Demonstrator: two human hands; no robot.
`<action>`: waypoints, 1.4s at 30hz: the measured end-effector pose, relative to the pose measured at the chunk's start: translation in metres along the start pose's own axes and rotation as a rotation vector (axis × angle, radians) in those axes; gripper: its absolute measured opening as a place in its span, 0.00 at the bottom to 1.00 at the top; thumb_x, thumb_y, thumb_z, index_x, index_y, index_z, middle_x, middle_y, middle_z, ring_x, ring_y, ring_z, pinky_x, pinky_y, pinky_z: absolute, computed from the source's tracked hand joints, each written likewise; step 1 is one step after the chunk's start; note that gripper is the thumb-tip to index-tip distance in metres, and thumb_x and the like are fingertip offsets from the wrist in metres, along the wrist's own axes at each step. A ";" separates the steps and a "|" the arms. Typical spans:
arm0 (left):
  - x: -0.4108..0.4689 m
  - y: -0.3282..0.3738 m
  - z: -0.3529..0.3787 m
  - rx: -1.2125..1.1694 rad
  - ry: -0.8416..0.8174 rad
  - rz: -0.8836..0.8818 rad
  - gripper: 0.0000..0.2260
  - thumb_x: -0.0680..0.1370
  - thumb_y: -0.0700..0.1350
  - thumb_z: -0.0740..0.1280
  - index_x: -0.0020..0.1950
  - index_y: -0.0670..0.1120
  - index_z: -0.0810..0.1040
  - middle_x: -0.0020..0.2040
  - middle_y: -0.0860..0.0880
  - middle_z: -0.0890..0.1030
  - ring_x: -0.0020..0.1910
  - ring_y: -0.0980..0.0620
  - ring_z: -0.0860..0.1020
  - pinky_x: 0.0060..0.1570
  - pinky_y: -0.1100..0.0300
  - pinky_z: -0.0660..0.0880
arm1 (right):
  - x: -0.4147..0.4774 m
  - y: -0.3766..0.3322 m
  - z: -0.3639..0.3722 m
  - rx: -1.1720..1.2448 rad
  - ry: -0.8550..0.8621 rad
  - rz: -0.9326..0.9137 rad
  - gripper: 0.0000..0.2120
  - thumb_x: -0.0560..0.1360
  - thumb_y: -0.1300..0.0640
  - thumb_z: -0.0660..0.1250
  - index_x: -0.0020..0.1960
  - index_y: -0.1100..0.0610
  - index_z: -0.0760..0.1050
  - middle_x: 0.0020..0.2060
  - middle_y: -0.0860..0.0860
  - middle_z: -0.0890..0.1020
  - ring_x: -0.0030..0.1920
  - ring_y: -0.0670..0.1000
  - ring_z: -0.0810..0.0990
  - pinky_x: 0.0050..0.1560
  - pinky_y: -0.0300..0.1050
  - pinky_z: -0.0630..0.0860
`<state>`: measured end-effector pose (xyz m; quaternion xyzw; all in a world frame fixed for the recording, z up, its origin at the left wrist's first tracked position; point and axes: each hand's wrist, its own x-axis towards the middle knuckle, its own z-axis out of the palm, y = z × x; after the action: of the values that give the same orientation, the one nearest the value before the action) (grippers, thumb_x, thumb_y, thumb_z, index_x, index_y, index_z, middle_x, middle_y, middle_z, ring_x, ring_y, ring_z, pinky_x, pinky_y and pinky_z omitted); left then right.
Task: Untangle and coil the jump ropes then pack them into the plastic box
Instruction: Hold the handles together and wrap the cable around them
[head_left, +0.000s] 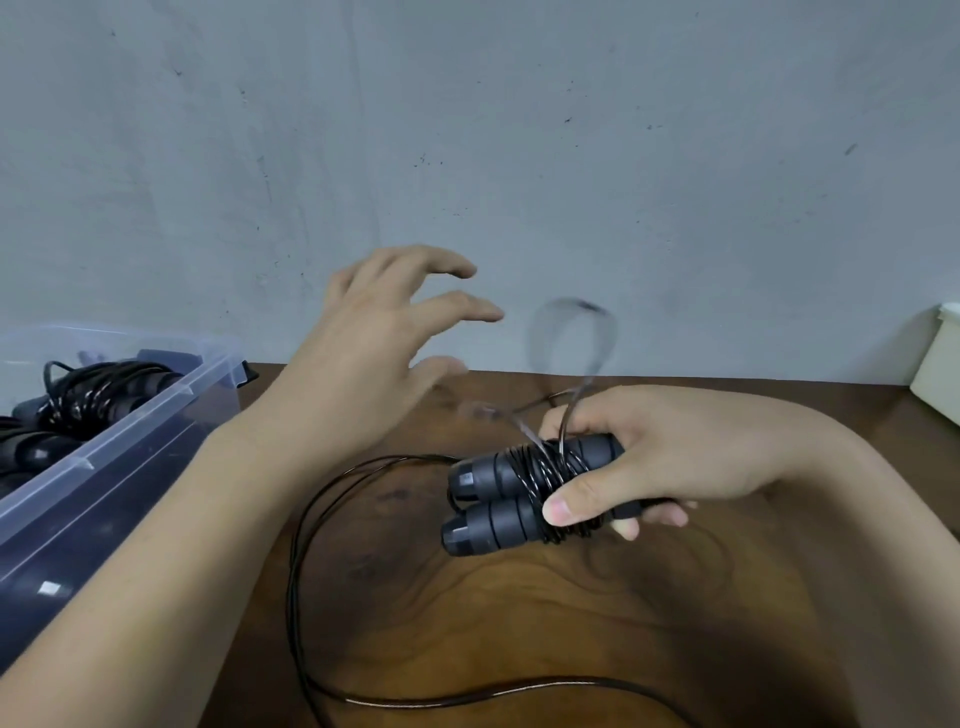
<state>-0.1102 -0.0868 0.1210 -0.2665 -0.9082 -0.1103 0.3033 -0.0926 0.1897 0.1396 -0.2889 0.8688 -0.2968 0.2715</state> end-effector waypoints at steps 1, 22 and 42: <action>0.000 0.005 0.000 -0.069 0.041 0.022 0.18 0.81 0.42 0.73 0.66 0.60 0.81 0.71 0.58 0.73 0.73 0.53 0.70 0.72 0.49 0.64 | 0.000 0.001 0.000 -0.003 0.008 0.006 0.13 0.78 0.42 0.76 0.53 0.49 0.79 0.38 0.59 0.86 0.30 0.55 0.74 0.33 0.48 0.68; -0.003 0.034 0.004 -0.796 -0.320 -0.182 0.08 0.83 0.50 0.71 0.61 0.53 0.84 0.56 0.52 0.86 0.56 0.50 0.83 0.63 0.51 0.78 | -0.008 0.014 -0.016 0.166 -0.044 -0.049 0.05 0.79 0.47 0.75 0.53 0.39 0.82 0.36 0.60 0.83 0.30 0.57 0.71 0.29 0.46 0.64; 0.001 0.010 0.019 -1.058 0.115 -0.414 0.08 0.80 0.34 0.72 0.56 0.44 0.80 0.31 0.44 0.62 0.30 0.50 0.69 0.54 0.59 0.78 | 0.005 0.031 -0.016 -0.063 0.092 0.147 0.14 0.79 0.41 0.75 0.51 0.51 0.78 0.37 0.60 0.86 0.28 0.54 0.72 0.33 0.46 0.69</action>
<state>-0.1153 -0.0710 0.1070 -0.1921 -0.7447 -0.6214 0.1496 -0.1166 0.2126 0.1276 -0.2187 0.9081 -0.2614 0.2432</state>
